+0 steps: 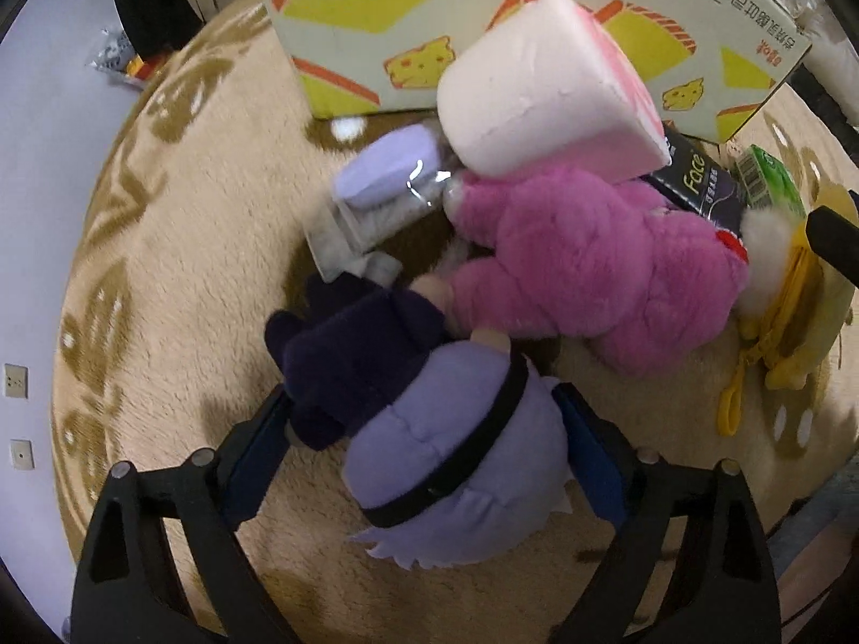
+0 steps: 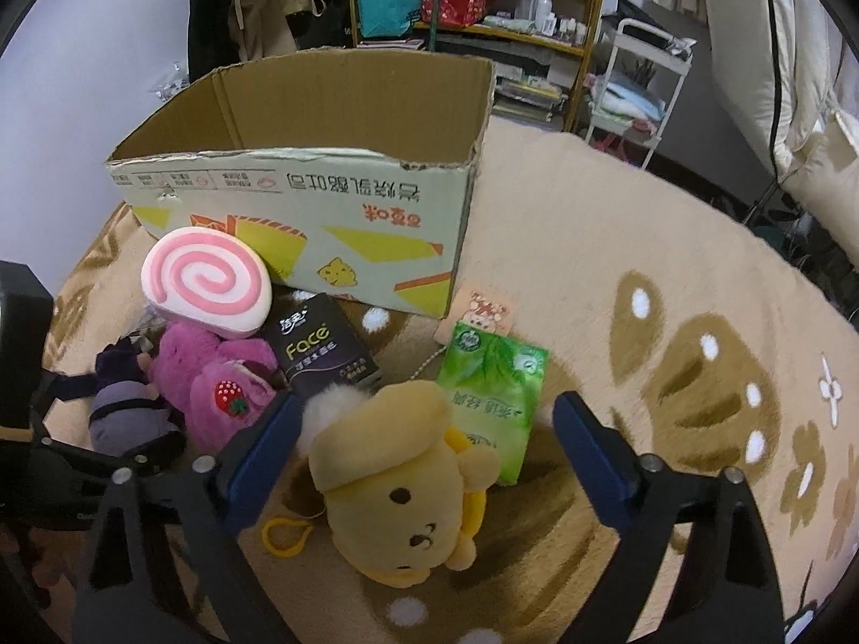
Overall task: Organize soft objects
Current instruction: 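Lower the left tool onto the purple-haired doll while the right tool reaches the yellow bear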
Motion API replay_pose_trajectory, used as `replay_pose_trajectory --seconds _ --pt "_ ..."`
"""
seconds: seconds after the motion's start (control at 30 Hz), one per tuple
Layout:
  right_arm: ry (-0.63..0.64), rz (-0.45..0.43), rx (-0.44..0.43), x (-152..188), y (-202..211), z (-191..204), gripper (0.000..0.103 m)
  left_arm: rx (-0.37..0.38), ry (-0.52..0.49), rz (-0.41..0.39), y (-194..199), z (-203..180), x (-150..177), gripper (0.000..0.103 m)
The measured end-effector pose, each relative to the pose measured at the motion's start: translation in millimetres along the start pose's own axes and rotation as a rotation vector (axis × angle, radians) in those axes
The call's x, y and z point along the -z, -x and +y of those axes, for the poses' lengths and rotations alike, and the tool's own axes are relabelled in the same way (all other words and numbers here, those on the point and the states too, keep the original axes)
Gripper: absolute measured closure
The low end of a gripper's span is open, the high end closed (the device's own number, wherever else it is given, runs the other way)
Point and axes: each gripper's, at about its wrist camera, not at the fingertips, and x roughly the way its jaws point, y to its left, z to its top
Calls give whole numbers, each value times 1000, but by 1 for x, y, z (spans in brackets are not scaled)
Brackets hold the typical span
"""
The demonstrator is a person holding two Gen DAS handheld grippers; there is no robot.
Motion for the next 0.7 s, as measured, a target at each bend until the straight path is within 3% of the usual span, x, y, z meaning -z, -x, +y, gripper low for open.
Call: replay_pose_trajectory --seconds 0.13,0.37,0.57,0.7 --pt "-16 23 -39 2 -2 -1 15 -1 15 -1 -2 0 -1 11" --pt "-76 65 -91 4 -9 -9 38 7 20 -1 -4 4 3 17" --pt "-70 48 -100 5 -9 -7 48 9 1 -11 5 -5 11 27" --pt "-76 28 -109 4 -3 -8 51 21 23 -3 9 -2 13 29"
